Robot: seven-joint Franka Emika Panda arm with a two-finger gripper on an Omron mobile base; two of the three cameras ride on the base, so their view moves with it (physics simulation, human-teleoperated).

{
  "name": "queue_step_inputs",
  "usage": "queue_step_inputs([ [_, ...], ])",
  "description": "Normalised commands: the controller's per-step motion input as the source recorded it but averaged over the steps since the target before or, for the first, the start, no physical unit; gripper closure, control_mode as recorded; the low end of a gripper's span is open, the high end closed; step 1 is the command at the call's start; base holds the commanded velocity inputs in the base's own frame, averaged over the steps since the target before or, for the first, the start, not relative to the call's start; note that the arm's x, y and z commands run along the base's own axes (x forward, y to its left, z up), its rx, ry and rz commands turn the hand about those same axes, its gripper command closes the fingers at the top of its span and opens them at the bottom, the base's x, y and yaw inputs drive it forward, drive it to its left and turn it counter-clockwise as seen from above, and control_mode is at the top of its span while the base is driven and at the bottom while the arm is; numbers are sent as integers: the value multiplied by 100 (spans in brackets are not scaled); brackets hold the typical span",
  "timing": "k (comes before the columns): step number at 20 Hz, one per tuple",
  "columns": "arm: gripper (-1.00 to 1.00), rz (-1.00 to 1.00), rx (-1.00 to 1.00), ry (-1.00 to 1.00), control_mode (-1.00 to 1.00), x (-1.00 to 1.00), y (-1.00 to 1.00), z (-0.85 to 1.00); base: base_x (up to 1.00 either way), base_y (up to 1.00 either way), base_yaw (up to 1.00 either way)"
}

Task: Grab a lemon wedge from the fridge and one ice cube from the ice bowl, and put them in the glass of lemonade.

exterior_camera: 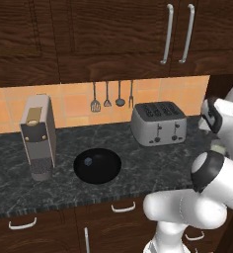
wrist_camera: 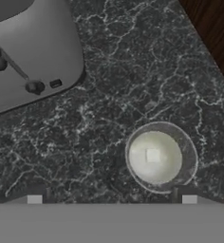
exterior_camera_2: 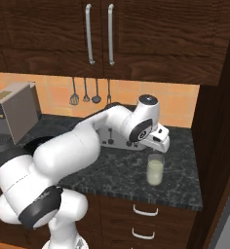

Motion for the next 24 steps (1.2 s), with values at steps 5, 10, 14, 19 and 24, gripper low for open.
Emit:
queue_step_inputs([
  [5,-100,0,0,-6,-100,-9,47,2,0,0,0],
  [10,-100,3,0,-7,-100,-39,55,9,0,0,0],
  [14,-100,11,-13,-3,-100,-56,100,24,0,0,0],
  [19,-100,14,-20,4,-100,-44,100,30,0,0,0],
  [24,-100,12,-2,6,-100,-46,100,48,0,0,0],
])
